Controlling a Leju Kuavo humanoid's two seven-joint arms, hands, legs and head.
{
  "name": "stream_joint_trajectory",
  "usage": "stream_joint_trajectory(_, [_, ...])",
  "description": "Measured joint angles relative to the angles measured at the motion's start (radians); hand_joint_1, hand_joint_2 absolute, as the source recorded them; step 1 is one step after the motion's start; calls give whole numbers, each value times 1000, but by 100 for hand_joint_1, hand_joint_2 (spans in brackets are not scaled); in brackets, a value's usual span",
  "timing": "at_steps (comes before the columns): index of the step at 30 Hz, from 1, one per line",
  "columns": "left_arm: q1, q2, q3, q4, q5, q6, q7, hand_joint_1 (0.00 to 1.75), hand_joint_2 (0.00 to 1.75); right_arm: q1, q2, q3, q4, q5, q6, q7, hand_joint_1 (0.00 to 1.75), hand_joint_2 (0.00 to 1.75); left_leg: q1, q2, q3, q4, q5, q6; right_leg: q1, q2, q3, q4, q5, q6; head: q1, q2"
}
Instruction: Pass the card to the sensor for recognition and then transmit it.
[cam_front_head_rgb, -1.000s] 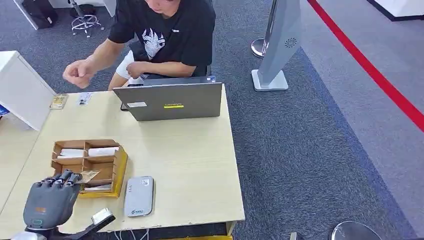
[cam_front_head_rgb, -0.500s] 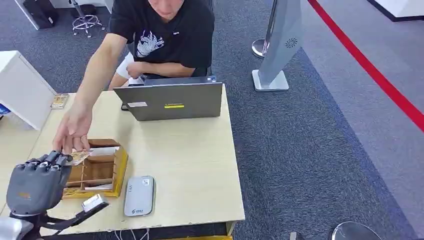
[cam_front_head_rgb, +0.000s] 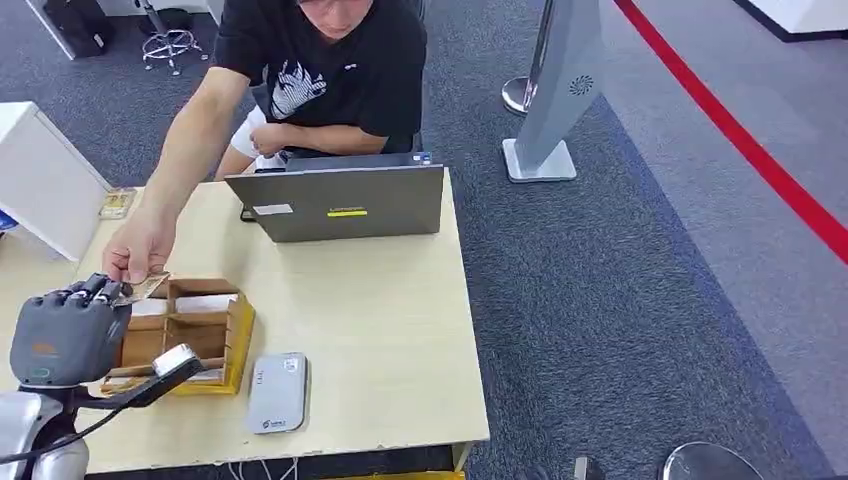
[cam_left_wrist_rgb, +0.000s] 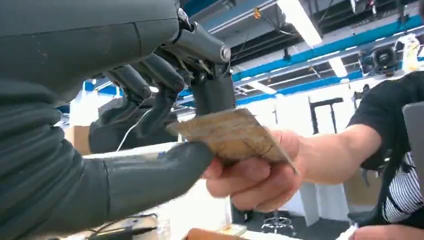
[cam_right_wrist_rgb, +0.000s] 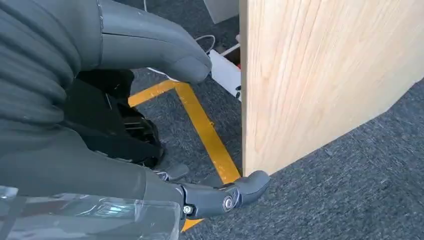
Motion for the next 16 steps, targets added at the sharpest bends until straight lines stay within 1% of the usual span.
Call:
stream_joint_trajectory(4, [16,-3,2,3,3,34,0,0,175,0,1,0,1,0,-3,0,0,175,0,0,-1,0,0,0,0,0,0,0,0,0,0,0])
stream_joint_trajectory(8, [69,-8,18,-21,11,102,-14,0,175,4,2,0,2,-3,-7,-2,0,175,0,0,-1,0,-1,0,0,0,-1,0,0,0,0,0])
stream_joint_trajectory(12, [153,-33,45,-101,44,183,-48,0,175,12,2,0,4,-8,-24,-3,0,175,0,0,-1,0,-1,1,0,0,0,0,-1,0,0,0])
stream_joint_trajectory(14, [207,-56,64,-154,66,230,-77,0,175,18,2,-2,4,-3,-55,-6,0,175,0,1,-1,0,-2,1,0,0,-1,0,-1,0,0,0])
stream_joint_trajectory(16, [255,-77,82,-206,77,255,-98,0,175,27,1,-3,4,2,-66,-13,0,175,0,0,-1,0,-2,1,0,0,-1,-1,-1,1,1,0])
